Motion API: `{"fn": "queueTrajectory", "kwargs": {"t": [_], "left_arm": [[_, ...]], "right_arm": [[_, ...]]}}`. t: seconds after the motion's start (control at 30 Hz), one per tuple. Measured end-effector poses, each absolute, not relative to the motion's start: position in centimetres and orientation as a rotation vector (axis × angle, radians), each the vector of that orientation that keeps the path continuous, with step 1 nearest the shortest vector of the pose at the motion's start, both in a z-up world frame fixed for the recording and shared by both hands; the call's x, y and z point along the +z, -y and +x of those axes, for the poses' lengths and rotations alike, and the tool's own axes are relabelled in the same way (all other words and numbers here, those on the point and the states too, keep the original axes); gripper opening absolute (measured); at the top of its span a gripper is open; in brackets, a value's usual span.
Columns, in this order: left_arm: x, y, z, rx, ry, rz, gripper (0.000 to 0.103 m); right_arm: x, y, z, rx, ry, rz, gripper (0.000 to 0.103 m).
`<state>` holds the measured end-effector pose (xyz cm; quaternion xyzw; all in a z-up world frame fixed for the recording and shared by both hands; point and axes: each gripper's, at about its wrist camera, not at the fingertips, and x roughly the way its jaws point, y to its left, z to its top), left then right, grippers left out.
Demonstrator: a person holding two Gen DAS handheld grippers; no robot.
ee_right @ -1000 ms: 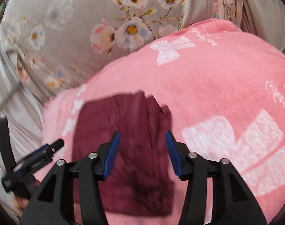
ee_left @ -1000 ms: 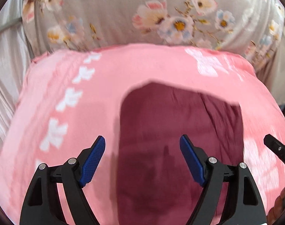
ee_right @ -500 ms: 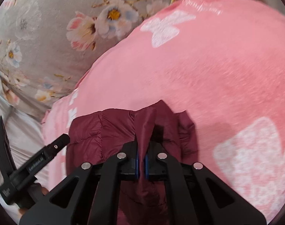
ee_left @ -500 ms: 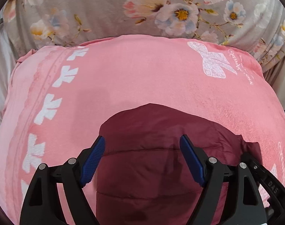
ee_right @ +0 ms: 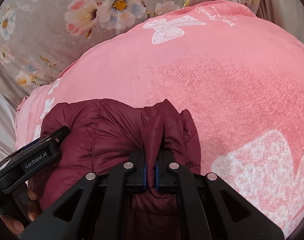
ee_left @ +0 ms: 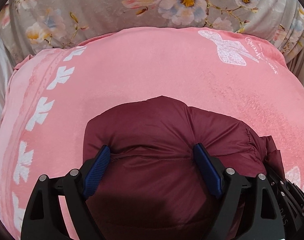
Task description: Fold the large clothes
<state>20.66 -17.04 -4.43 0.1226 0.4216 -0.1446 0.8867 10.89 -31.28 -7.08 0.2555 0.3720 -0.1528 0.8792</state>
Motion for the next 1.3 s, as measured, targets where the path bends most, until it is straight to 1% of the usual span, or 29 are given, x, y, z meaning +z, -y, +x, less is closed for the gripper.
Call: {"fn": "queueTrajectory", "kwargs": {"t": [0.33,0.83,1.3], "left_arm": [[-6.0,17.4,20.6,-0.278,-0.815,0.277,0.087],[-7.0,18.0,20.1,-0.242,-0.758,0.310,0.088],[-7.4,18.2,20.1,-0.225,-0.747,0.324,0.089]], "right_arm": [[-7.5,30.5,11.3,-0.342,-0.754,0.469,0.004],[-7.9,30.0,11.1,-0.348,-0.731,0.458,0.004],[-7.9,30.0,11.2,-0.347,-0.726,0.463,0.004]]}}
